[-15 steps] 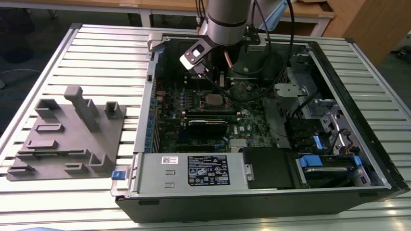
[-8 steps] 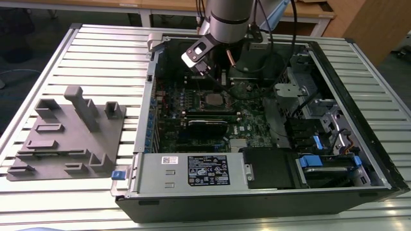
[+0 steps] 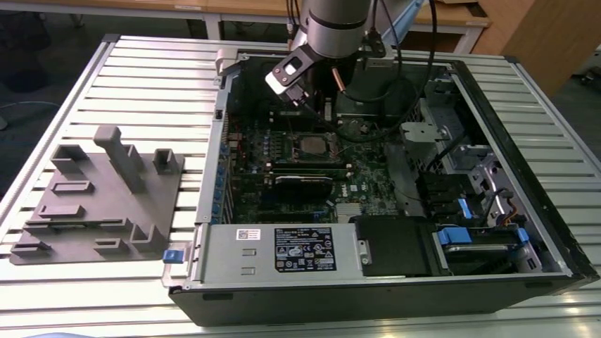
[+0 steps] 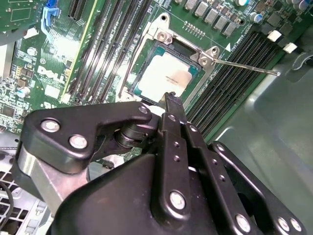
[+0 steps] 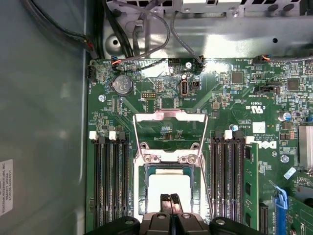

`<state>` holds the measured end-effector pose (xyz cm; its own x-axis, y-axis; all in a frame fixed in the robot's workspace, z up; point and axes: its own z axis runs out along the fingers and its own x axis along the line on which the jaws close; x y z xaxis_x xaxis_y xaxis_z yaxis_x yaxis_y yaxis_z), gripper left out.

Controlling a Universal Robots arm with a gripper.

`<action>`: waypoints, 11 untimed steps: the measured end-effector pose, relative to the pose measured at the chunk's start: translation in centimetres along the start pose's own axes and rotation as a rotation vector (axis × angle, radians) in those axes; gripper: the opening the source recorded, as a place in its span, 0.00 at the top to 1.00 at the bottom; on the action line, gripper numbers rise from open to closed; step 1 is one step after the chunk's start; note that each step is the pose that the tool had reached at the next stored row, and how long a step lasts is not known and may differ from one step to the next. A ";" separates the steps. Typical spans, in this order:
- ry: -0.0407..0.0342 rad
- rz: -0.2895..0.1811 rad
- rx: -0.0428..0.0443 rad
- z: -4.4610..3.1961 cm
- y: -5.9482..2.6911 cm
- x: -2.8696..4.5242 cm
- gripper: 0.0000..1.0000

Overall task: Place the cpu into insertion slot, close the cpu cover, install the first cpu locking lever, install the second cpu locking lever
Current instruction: 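Close the cpu cover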

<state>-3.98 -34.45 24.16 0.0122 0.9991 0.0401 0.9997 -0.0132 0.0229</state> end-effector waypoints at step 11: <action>0.0000 0.000 0.0000 0.02 0.81 0.01 0.89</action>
<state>-3.17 -34.45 24.16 0.0123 0.9991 0.0401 0.9997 -0.0132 0.0228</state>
